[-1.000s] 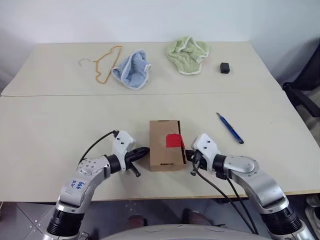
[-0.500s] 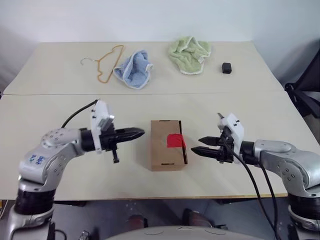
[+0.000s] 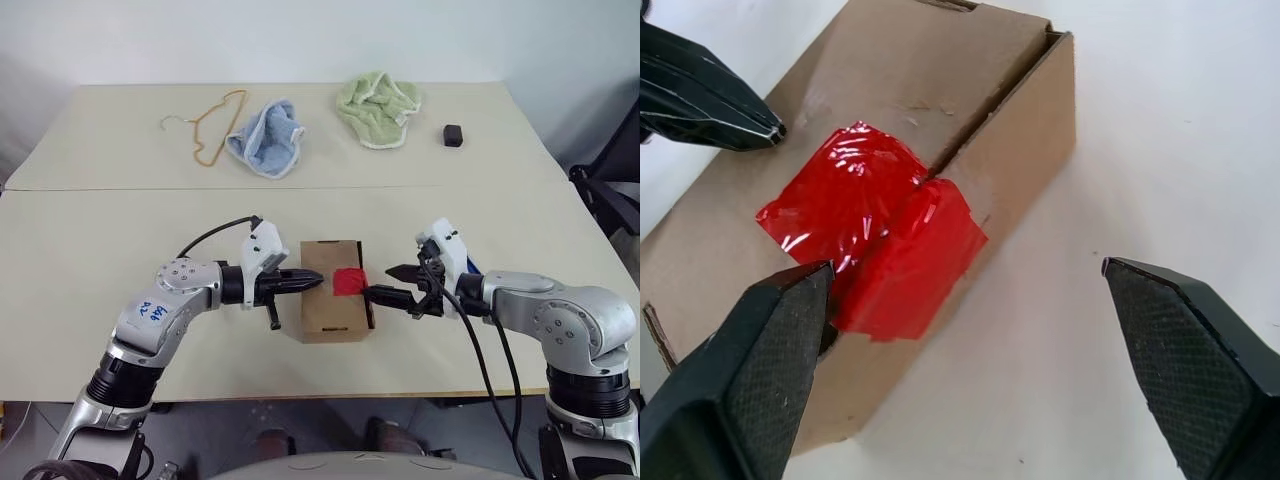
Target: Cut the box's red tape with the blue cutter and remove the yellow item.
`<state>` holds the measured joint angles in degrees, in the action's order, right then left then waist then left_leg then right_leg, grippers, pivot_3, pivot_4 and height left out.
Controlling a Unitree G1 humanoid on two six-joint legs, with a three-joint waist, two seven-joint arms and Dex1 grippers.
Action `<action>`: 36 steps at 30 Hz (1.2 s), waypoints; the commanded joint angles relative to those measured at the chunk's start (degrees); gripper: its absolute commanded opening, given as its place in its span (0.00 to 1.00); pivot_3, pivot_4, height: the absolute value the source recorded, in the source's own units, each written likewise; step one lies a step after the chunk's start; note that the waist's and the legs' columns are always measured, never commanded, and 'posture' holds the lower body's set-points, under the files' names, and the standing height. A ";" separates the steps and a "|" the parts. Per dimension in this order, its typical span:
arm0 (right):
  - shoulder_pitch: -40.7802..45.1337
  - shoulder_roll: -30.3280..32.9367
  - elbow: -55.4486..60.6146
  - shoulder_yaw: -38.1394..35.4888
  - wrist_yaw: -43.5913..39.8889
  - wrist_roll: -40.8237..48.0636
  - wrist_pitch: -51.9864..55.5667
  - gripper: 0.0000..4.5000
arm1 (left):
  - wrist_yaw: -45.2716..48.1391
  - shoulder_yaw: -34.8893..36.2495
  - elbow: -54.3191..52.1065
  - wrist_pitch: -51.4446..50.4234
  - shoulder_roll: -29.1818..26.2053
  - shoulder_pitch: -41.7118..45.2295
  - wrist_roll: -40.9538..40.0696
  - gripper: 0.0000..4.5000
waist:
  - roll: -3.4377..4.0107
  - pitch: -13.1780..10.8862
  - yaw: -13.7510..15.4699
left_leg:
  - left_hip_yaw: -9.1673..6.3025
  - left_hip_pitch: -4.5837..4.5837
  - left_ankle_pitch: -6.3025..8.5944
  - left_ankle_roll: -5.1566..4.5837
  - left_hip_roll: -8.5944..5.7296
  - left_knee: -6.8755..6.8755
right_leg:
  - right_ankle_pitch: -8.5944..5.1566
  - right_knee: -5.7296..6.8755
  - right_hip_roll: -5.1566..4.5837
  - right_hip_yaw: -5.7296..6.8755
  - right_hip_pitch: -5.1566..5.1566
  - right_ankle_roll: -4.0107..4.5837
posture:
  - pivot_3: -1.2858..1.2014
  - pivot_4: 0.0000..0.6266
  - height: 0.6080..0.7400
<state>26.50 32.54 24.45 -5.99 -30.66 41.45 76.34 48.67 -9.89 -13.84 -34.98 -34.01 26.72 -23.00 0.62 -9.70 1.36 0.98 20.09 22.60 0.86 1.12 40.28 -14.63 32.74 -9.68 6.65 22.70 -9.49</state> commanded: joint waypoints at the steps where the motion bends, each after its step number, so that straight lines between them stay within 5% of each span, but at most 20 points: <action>1: -1.47 2.27 -0.79 0.56 -0.65 -0.92 -1.33 0.99 | 0.90 -3.22 1.52 1.32 -0.50 -1.95 3.19 0.00 | -0.01 0.01 -0.02 | 0.00 0.00 0.00 0.00 0.00 0.00 | 0.00 0.00 0.00 0.00 -0.01 0.00 | 0.52 0.24 1.00; 9: -2.02 2.31 -1.23 1.33 -0.12 -0.71 -1.70 0.99 | 0.99 -4.92 3.09 3.14 0.69 -2.04 4.93 0.00 | 0.04 0.11 0.07 | 0.02 -0.27 0.00 0.00 0.00 -0.01 | 0.00 0.00 0.00 -0.06 -0.24 0.00 | 0.52 0.24 1.00; 18: 6.65 0.56 -1.19 7.16 10.06 -7.97 1.76 0.99 | 0.87 -5.31 4.87 4.45 1.47 -0.59 6.71 0.00 | 0.05 0.11 0.00 | 0.23 -0.50 -0.01 0.00 0.01 -0.01 | -0.01 0.22 0.00 -0.32 -0.23 0.01 | 0.52 0.24 1.00; 36: -1.48 3.91 -5.51 16.98 6.54 -22.15 -19.00 0.99 | -0.03 -6.89 4.56 3.14 1.13 -1.45 8.26 0.00 | 0.02 0.16 -0.16 | 0.42 -0.67 -0.01 -0.02 0.01 -0.18 | -0.01 0.17 0.00 -0.49 -0.22 0.01 | 0.52 0.24 1.00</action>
<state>26.01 37.04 18.00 9.56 -22.36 19.33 58.74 48.75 -13.96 -11.26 -29.29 -32.23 27.56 -17.56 0.64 -9.54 1.20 1.41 19.39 22.59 0.83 1.13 40.08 -14.63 32.90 -9.68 6.15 22.46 -9.47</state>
